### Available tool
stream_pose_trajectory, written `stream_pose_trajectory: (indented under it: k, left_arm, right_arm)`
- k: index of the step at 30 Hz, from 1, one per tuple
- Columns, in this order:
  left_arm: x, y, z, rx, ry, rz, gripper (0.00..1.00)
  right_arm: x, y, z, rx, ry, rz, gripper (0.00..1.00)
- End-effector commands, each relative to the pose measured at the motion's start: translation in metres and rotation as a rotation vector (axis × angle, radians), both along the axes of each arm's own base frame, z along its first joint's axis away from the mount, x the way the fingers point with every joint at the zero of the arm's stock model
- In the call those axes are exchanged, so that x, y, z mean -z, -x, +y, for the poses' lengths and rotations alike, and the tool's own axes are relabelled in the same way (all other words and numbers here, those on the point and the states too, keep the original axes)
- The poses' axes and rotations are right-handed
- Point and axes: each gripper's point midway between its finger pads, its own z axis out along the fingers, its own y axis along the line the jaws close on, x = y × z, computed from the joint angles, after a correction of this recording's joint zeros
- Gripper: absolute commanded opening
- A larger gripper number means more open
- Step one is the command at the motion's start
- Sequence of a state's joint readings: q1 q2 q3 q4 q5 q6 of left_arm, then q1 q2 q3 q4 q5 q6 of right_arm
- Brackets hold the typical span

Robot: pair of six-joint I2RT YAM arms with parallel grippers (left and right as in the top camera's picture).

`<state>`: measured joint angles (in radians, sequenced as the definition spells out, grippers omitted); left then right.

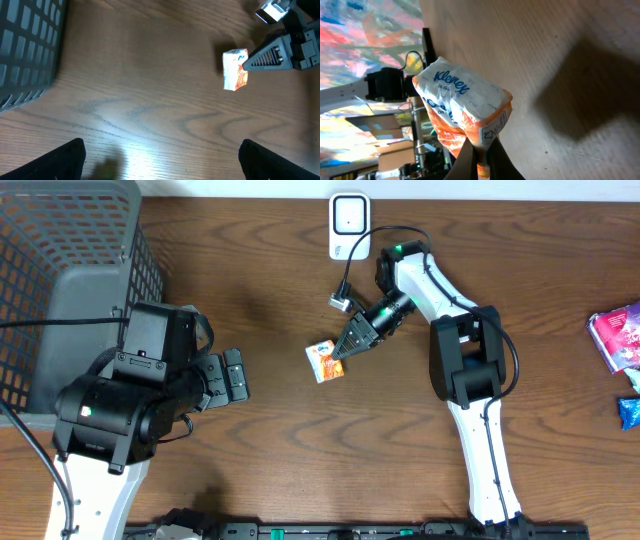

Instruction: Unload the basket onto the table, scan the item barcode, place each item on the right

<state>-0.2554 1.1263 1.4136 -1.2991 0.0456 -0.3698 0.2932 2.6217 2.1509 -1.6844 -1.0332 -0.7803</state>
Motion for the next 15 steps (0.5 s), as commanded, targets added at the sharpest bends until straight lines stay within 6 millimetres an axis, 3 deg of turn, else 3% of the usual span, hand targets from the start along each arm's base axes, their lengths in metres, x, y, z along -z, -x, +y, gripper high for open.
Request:
stream_pose_trajectory:
  k: [1, 3, 5, 7, 9, 15]
  left_arm:
    - [0.0, -0.001, 0.003, -0.015, -0.009, -0.001, 0.98]
    - [0.0, -0.001, 0.003, -0.015, -0.009, 0.0, 0.98]
    - [0.0, -0.001, 0.003, -0.015, -0.009, -0.001, 0.98]
    - [0.0, -0.001, 0.003, -0.014, -0.009, -0.001, 0.98]
    - [0.0, -0.001, 0.003, -0.015, -0.009, -0.001, 0.98]
    - [0.0, -0.001, 0.003, -0.015, -0.009, -0.001, 0.98]
  right_arm:
    - [-0.005, -0.008, -0.005, 0.027, -0.005, -0.02, 0.01]
    - [-0.004, -0.017, -0.013, 0.067, 0.036, -0.004, 0.01]
    - [0.01, -0.031, -0.028, 0.131, 0.177, 0.021, 0.01]
    - [0.042, -0.051, -0.061, 0.28, 0.537, 0.071, 0.01]
    - [0.055, -0.059, -0.086, 0.348, 0.751, 0.054, 0.01]
    - [0.044, -0.075, -0.117, 0.446, 1.042, -0.086, 0.01]
